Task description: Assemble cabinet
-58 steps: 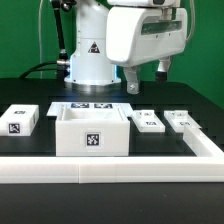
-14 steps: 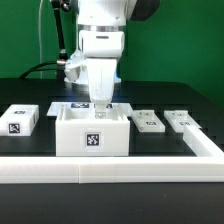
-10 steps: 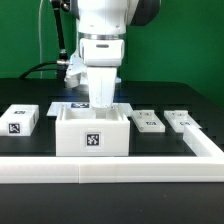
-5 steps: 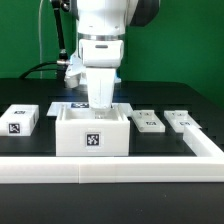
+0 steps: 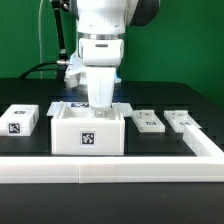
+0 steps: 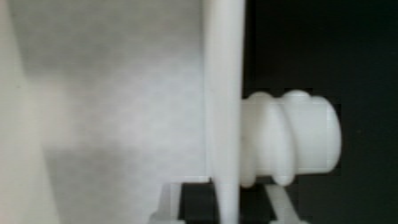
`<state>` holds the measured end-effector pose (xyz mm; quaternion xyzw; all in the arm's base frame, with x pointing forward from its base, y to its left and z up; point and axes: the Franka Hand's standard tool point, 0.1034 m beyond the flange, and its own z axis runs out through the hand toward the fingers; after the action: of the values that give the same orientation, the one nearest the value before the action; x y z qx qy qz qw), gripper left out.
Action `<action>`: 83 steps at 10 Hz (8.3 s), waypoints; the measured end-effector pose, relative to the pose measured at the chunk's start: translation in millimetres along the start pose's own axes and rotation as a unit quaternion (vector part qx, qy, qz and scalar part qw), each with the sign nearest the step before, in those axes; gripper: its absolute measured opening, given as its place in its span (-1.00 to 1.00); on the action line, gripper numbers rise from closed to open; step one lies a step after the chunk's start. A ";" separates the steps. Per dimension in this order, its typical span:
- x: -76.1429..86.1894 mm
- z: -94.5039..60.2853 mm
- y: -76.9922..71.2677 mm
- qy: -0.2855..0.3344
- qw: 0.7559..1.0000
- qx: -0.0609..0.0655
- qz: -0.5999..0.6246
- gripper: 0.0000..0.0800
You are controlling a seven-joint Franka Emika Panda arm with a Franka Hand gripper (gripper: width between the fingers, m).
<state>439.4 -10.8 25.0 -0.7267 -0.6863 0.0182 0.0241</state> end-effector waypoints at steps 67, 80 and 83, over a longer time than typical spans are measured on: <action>180.3 17.0 -36.5 0.066 0.997 -0.031 -0.001 0.99; 179.4 16.8 -35.4 0.066 0.997 -0.032 0.003 -0.83; 170.0 -2.3 -32.0 0.049 0.998 -0.029 0.003 -0.83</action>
Offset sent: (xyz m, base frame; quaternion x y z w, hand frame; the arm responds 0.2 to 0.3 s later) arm 0.0000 0.0000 0.0000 0.0000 0.0000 0.0000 1.0000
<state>417.5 160.8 30.3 -0.7292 -0.6823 -0.0375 0.0370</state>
